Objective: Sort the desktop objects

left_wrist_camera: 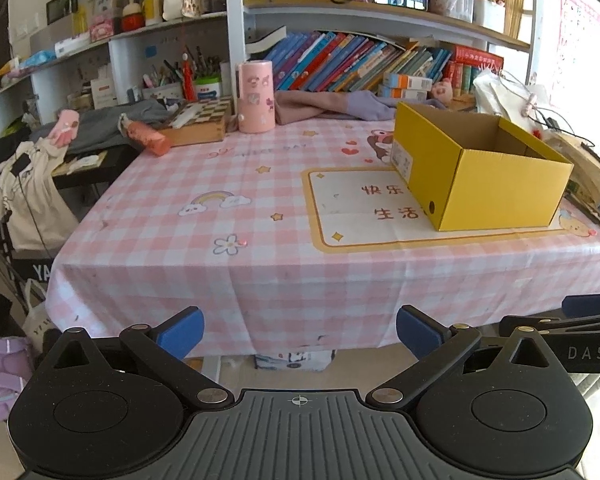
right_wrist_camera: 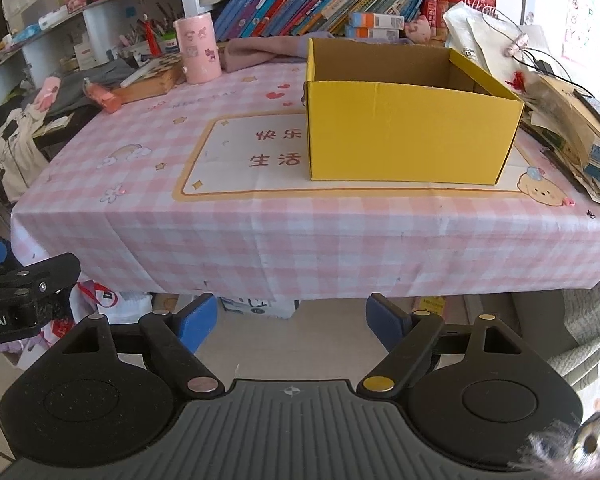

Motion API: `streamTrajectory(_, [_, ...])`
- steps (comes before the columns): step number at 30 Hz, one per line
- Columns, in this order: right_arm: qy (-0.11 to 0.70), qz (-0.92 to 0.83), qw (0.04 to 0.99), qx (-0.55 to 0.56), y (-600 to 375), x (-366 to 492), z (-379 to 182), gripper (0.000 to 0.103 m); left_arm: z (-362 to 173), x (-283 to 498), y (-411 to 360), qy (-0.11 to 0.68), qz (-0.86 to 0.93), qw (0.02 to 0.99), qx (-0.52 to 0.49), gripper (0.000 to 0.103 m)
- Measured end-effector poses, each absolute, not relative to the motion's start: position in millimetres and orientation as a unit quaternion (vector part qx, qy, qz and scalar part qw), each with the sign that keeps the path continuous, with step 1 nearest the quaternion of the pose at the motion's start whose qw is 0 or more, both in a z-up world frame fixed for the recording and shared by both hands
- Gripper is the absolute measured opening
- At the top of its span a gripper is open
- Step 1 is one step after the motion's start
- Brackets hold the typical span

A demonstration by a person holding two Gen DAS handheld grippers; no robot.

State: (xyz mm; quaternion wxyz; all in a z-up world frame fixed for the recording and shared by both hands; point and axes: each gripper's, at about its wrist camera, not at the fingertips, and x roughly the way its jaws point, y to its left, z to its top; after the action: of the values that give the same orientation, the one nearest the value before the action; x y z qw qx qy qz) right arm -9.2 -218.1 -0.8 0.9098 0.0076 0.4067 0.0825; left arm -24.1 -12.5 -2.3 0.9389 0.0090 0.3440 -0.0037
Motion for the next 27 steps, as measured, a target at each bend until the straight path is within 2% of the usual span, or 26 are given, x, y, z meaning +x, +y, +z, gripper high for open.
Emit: streamTrajectory(27, [0.409,0.091,0.908,-0.010,-217.4,-7.8,-1.4,0.083,-6.8,-23.0,-15.0,0.362,0.004,0.932,0.006,0.103])
